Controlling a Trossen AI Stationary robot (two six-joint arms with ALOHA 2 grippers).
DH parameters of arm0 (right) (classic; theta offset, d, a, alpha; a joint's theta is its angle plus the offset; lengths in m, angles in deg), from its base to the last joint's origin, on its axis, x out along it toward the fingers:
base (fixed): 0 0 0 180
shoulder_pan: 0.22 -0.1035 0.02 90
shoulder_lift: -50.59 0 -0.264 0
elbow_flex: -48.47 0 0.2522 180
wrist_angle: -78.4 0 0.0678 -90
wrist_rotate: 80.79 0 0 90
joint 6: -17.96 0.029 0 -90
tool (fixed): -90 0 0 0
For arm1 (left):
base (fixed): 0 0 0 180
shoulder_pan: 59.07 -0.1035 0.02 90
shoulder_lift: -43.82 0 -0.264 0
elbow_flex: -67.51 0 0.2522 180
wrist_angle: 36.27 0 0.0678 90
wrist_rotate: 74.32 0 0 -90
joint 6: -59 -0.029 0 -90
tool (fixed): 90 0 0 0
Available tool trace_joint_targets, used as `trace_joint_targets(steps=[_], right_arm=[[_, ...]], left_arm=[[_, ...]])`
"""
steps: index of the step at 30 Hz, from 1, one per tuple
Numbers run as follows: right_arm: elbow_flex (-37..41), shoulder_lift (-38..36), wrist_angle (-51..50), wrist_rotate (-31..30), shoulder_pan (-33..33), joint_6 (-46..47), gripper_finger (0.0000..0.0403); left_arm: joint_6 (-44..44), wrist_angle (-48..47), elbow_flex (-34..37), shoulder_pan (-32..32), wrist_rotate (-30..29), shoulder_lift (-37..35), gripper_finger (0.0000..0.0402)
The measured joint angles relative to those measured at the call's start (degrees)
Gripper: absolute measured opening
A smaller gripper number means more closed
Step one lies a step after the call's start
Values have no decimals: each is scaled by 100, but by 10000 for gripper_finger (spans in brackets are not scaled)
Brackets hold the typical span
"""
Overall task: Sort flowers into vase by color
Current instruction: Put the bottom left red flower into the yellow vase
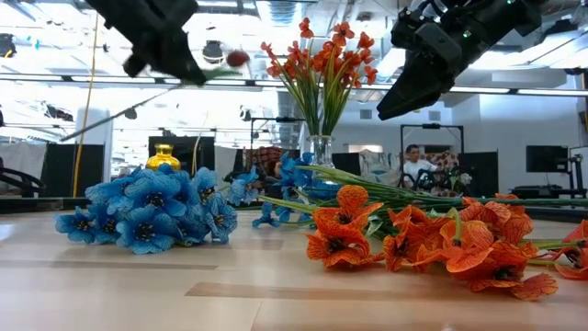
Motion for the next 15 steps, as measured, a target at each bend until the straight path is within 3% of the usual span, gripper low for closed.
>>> trace_joint_targets(steps=[7, 11, 15], right_arm=[[0, 0, 7, 0, 1, -7, 250], [0, 0, 24, -2, 2, -9, 250], [0, 0, 24, -2, 2, -7, 250]], left_arm=[[-933, 536, -3, -370, -819, -709, 3], [-1637, 1230, 136, -733, -824, -771, 3], [-2478, 2185, 384, -1177, -443, -766, 2]])
